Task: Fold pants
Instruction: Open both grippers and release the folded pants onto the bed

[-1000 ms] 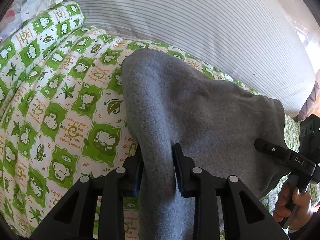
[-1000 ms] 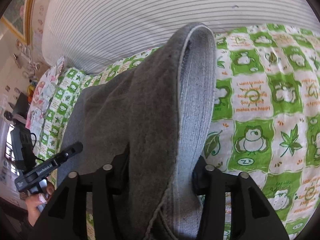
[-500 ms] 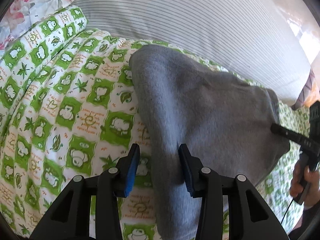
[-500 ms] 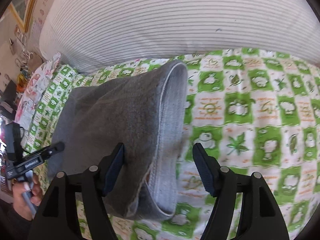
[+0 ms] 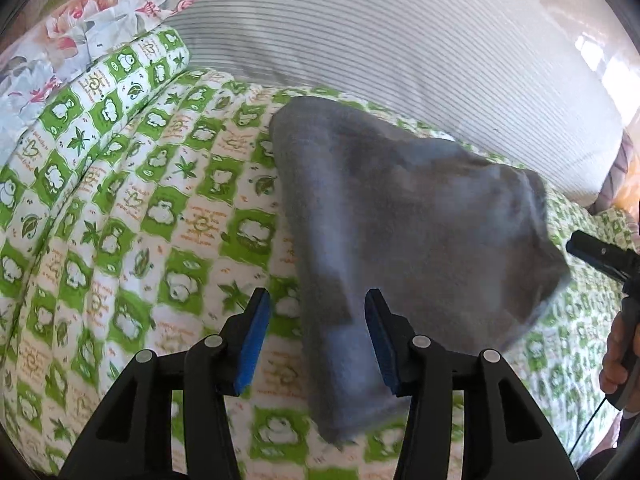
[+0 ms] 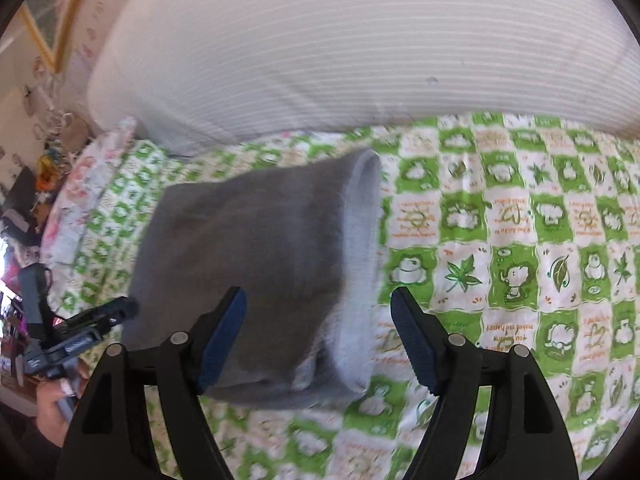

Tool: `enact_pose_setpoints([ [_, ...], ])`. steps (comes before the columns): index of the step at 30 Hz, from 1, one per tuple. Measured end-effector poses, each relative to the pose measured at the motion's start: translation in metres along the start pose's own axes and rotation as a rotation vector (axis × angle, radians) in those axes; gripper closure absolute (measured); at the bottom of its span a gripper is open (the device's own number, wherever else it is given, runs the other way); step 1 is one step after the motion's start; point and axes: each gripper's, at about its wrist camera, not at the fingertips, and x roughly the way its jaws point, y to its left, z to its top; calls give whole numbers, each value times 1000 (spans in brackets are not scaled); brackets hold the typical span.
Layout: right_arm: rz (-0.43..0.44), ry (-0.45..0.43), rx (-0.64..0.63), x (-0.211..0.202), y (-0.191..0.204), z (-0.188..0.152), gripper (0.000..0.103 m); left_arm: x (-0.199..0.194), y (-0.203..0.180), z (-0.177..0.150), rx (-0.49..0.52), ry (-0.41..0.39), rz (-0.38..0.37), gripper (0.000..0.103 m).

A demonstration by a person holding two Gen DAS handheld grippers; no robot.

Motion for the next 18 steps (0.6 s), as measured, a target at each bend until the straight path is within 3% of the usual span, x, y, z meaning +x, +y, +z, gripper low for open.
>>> enact_pose_setpoints([
  [5,64,6,-120,-18,34,-3,21,-16,-22,-10,57,-13,26,39],
  [7,58,22,-175,-20,47,-8,17,-24,-28,-16,73,-16,32,37],
  [15,109,70,-253,-14,65,-24,16,-35,-33,-28,117,17,96,33],
  [18,83,112,-305,-8,73,-25,16,-38,-34,-28,126,24,109,30],
])
